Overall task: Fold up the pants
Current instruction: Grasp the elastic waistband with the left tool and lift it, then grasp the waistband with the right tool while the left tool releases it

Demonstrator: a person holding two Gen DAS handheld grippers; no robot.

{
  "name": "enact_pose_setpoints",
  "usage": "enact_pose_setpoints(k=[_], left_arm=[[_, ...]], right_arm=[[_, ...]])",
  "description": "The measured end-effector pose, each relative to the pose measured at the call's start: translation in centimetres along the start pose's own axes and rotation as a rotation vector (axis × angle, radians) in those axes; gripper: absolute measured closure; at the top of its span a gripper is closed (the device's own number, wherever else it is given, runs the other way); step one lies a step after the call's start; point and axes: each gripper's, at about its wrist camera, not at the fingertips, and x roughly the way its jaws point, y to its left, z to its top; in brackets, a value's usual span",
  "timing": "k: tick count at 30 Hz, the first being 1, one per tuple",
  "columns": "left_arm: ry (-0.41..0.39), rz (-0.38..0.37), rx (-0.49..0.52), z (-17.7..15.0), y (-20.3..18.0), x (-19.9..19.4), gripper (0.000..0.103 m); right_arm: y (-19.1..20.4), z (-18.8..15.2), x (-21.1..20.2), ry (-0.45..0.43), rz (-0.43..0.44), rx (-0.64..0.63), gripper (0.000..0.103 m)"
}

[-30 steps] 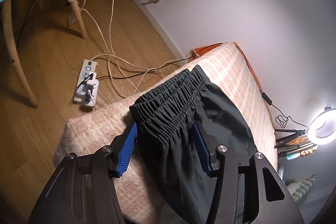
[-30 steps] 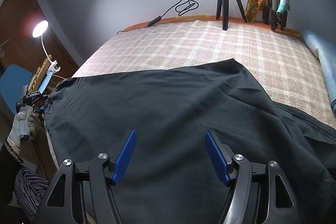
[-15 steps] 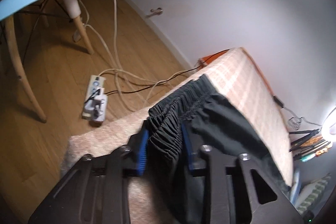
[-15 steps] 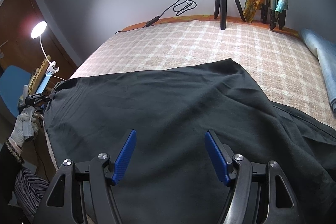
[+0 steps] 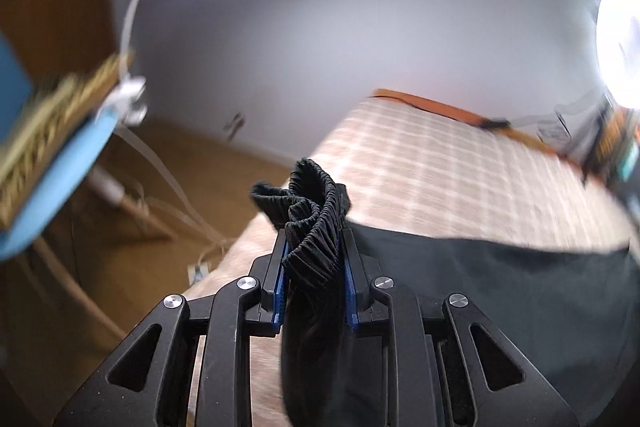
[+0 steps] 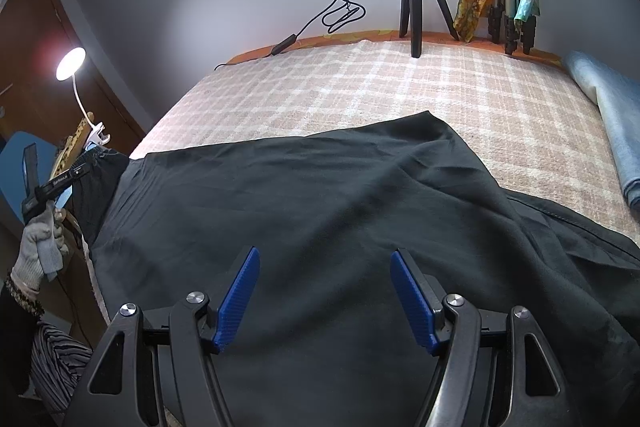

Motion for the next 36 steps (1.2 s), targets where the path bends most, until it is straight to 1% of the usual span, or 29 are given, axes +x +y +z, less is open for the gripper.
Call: enact_pose_setpoints(k=[3, 4, 6, 8, 10, 13, 15, 17, 19, 21, 24, 26, 29, 31, 33, 35, 36], left_arm=[[-0.037, -0.003, 0.141, -0.8, -3.6, -1.2, 0.082], [-0.048, -0.004, 0.2, -1.4, -5.2, -1.7, 0.082], [-0.058, -0.02, 0.283, -2.4, -7.6, -2.3, 0.082], [-0.072, -0.029, 0.401, -4.0, -10.5, -2.8, 0.082], [-0.102, -0.042, 0.528, -6.0, -13.5, -3.7, 0.082], [-0.127, -0.067, 0.667, -8.2, -16.8, -4.6, 0.082], [-0.132, -0.1, 0.695, -9.2, -17.9, -5.2, 0.082], [-0.147, -0.105, 0.724, -9.8, -18.8, -5.9, 0.082], [-0.168, -0.114, 0.756, -10.3, -19.7, -6.7, 0.082], [-0.162, -0.128, 0.761, -10.5, -20.4, -6.9, 0.082], [-0.158, -0.138, 0.779, -10.8, -20.7, -7.0, 0.082], [-0.156, -0.138, 0.803, -11.2, -21.2, -6.9, 0.081], [-0.155, -0.145, 0.829, -11.7, -21.7, -6.9, 0.078], [-0.166, -0.14, 0.863, -12.0, -22.3, -7.1, 0.078], [-0.183, -0.136, 0.904, -12.6, -22.9, -7.3, 0.078], [-0.187, -0.132, 0.915, -12.7, -23.0, -7.4, 0.078], [-0.184, -0.135, 0.908, -12.7, -23.0, -7.5, 0.078]], right_arm=[[-0.1, 0.1, -0.1, -0.005, 0.024, 0.012, 0.033], [0.0, 0.1, -0.2, -0.004, 0.031, 0.018, 0.033], [0.0, 0.1, -0.1, 0.0, 0.044, 0.03, 0.033], [0.2, 0.2, 0.0, 0.017, 0.101, 0.067, 0.033], [0.6, 0.4, 0.3, 0.04, 0.182, 0.112, 0.033], [2.4, 0.9, 1.4, 0.082, 0.265, 0.111, 0.032], [4.0, 1.3, 2.4, 0.112, 0.31, 0.11, 0.031], [5.8, 1.9, 4.0, 0.15, 0.371, 0.116, 0.031], [7.5, 2.7, 5.5, 0.182, 0.412, 0.113, 0.03], [9.0, 3.4, 7.3, 0.218, 0.449, 0.115, 0.028], [10.7, 4.4, 9.5, 0.267, 0.507, 0.153, 0.027], [11.6, 4.9, 10.7, 0.297, 0.521, 0.173, 0.026], [12.9, 5.5, 12.7, 0.36, 0.538, 0.209, 0.026], [13.6, 5.5, 13.5, 0.39, 0.544, 0.219, 0.027], [14.5, 5.5, 14.1, 0.423, 0.52, 0.208, 0.03], [15.2, 5.3, 14.2, 0.439, 0.493, 0.186, 0.039], [15.7, 5.1, 14.4, 0.454, 0.477, 0.169, 0.041]])
